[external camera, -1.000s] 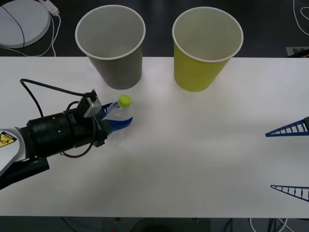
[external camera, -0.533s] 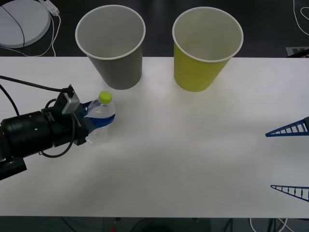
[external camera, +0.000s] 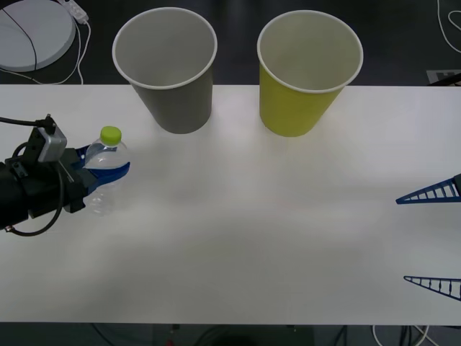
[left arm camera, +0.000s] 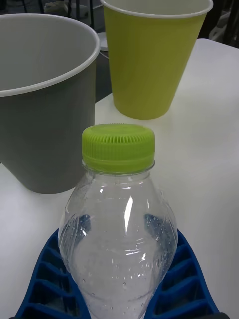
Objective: Put the can into the green bin and the plastic bottle into the gray bin
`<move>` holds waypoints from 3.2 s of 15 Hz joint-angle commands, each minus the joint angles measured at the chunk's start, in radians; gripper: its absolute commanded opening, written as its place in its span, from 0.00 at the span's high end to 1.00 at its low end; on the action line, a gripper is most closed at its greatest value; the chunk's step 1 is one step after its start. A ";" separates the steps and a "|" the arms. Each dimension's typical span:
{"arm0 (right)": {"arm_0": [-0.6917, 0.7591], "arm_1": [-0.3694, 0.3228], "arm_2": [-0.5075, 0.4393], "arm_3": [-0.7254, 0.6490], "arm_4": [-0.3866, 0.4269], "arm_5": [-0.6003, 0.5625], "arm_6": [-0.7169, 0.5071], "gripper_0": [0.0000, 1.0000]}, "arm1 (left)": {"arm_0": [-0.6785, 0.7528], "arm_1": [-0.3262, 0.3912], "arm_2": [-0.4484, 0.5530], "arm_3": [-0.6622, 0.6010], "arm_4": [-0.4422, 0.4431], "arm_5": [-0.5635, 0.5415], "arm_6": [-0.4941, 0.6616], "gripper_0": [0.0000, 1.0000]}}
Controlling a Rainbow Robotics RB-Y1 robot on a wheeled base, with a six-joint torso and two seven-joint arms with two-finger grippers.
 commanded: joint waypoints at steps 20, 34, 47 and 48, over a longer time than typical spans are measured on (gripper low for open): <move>0.000 0.000 0.000 0.000 0.000 0.000 0.000 0.00 | -0.279 0.243 0.334 0.137 -0.052 -0.662 0.309 1.00; 0.000 0.000 0.000 0.000 0.000 0.000 0.000 0.00 | -0.939 0.263 -0.157 0.473 -0.093 -0.763 0.323 1.00; 0.000 0.000 0.000 0.000 0.000 0.000 0.000 0.00 | -1.488 0.115 -0.578 0.797 -0.158 -0.853 0.329 1.00; 0.000 0.000 0.000 0.000 0.000 0.000 0.000 0.00 | -1.539 0.098 -0.622 0.829 -0.161 -0.867 0.327 1.00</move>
